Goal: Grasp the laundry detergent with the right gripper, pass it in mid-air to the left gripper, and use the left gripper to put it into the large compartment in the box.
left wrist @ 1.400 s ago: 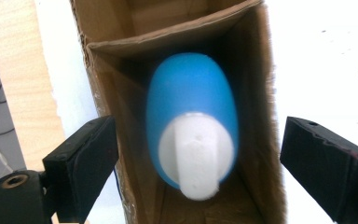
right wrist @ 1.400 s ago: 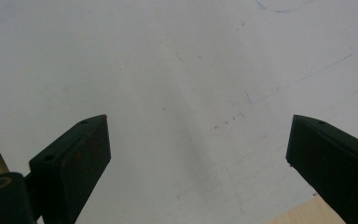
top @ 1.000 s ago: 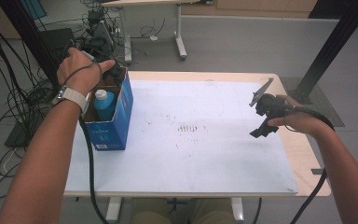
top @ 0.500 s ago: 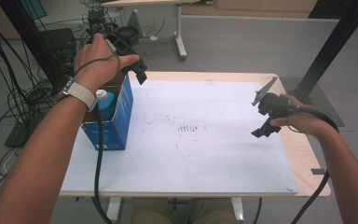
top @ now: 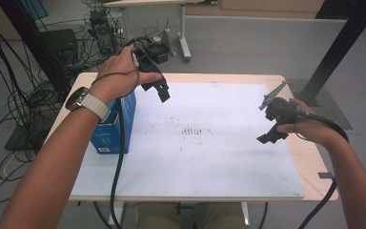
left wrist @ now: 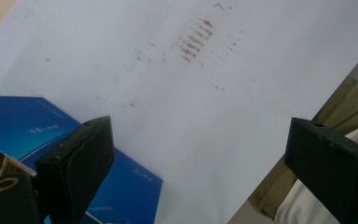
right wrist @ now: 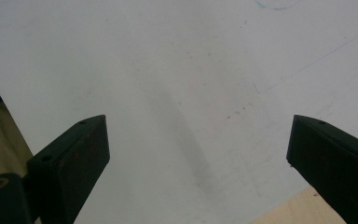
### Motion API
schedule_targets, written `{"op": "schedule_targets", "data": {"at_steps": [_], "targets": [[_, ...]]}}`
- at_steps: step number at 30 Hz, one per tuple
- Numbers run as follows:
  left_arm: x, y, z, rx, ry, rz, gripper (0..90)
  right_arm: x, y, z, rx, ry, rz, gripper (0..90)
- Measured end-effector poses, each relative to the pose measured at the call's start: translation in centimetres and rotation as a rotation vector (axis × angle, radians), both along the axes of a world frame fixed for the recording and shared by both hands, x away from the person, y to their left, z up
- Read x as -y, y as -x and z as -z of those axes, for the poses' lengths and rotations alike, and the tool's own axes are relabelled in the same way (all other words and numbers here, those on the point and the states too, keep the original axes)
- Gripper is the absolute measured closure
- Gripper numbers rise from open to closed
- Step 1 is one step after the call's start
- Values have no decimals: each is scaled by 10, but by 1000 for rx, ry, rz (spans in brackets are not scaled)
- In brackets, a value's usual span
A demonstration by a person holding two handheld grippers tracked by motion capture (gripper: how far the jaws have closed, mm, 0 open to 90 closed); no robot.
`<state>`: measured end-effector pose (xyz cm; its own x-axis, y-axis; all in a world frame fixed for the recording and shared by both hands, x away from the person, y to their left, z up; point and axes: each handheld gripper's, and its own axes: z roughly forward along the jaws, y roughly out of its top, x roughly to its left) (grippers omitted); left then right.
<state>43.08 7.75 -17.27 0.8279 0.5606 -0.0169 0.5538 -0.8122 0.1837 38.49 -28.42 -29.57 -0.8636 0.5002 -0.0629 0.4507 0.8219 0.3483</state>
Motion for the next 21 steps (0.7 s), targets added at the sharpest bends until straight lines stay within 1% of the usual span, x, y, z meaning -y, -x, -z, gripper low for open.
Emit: {"op": "schedule_targets", "data": {"at_steps": [1, 2, 3, 5, 6, 9, 12, 16, 21], "targets": [[4, 1, 3, -2, 9, 28, 88, 0, 0, 0, 0, 2, 1, 56], [6, 2, 4, -3, 13, 42, 88, 1, 1, 0, 2, -1, 5, 54], [8, 3, 6, -7, 11, 57, 88, 1, 2, 1, 2, -3, 5, 54], [14, 5, 11, 0, -5, 93, 88, 1, 2, 1, 0, -3, 6, 55], [18, 6, 13, -7, -12, 106, 88, 1, 2, 2, 0, -2, 6, 55], [27, 9, 21, -11, -9, 145, 88, 2, 3, 3, -1, -5, 10, 54], [33, 12, 29, -11, -22, 173, 88, 2, 3, 5, -6, -4, 8, 56], [38, 13, 38, -25, -19, 202, 88, 2, 3, 5, -1, -4, 12, 54], [40, 14, 43, -34, -13, 211, 88, 2, 3, 5, -2, -1, 13, 55]]}}
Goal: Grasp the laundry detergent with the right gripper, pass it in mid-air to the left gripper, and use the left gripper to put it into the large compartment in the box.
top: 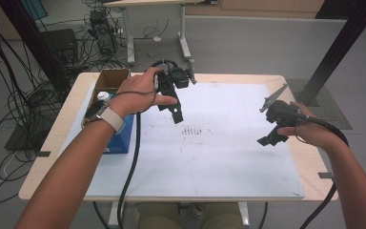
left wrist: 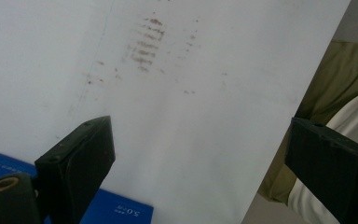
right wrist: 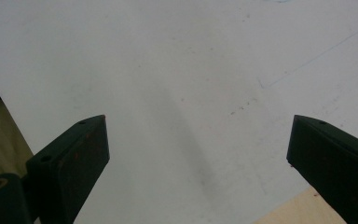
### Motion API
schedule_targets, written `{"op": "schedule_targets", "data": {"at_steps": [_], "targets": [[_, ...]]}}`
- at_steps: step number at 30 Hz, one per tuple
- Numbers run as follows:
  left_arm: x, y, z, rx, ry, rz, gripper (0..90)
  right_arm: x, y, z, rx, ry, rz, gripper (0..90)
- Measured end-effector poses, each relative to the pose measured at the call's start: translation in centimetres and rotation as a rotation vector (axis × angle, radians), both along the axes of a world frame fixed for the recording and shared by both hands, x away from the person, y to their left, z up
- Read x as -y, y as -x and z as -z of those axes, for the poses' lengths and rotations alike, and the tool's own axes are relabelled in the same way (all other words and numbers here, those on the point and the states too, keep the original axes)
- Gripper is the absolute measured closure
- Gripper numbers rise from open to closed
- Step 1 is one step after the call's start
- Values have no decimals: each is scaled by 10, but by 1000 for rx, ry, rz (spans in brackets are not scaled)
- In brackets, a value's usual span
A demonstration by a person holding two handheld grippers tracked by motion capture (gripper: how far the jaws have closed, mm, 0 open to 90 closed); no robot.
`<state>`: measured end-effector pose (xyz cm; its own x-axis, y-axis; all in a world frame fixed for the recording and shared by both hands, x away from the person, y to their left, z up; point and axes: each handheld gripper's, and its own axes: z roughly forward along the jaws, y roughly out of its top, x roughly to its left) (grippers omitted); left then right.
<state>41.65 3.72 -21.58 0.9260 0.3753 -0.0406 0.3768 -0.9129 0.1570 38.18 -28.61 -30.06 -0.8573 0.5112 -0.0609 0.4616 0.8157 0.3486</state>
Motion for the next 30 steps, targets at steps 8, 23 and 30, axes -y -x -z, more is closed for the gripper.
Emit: {"op": "schedule_targets", "data": {"at_steps": [8, 23, 30], "targets": [[-1, 3, 4, 1, 4, -10, 88, -1, 1, 1, 3, -2, -4, 54], [-3, 3, 9, -2, 5, -21, 89, 2, 2, 7, -2, -6, -3, 54], [-4, 4, 9, 1, 11, -26, 89, 1, 3, 6, 3, -8, -6, 53]]}}
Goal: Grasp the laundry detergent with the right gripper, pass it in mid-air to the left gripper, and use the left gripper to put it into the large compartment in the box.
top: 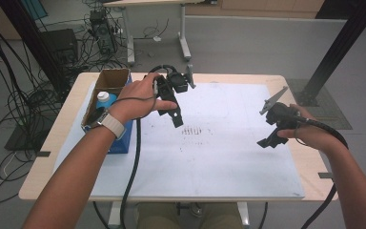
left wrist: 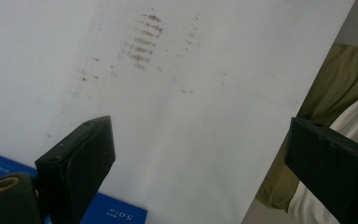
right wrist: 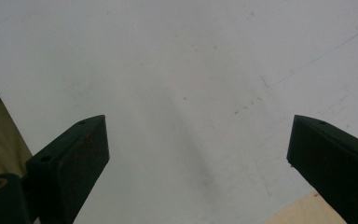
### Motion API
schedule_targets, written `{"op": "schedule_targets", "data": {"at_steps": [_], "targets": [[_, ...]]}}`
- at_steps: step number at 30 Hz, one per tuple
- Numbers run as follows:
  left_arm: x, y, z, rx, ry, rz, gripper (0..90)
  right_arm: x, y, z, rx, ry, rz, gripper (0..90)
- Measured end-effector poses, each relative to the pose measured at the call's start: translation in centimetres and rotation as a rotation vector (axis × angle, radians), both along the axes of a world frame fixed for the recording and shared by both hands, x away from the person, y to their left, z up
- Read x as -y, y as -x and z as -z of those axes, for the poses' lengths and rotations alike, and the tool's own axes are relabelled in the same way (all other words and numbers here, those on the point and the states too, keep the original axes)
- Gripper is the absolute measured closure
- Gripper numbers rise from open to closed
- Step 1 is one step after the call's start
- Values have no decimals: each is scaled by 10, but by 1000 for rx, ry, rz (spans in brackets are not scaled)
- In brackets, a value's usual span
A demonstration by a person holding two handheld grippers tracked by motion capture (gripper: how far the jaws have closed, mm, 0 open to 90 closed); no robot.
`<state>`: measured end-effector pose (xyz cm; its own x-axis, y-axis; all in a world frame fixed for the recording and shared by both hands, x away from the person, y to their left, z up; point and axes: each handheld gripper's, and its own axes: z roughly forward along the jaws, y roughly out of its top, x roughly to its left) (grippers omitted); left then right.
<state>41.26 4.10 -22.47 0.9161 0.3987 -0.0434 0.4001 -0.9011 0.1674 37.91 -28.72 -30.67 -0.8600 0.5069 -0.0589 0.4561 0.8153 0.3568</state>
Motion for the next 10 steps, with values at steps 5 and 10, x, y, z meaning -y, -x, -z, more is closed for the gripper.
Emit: {"op": "schedule_targets", "data": {"at_steps": [5, 10], "targets": [[-1, 0, 2, -6, 4, -6, 89, 0, 0, 2, -3, -2, -4, 54], [-5, -1, 3, -14, 14, -23, 85, 1, 0, 2, 2, -6, 1, 54]]}}
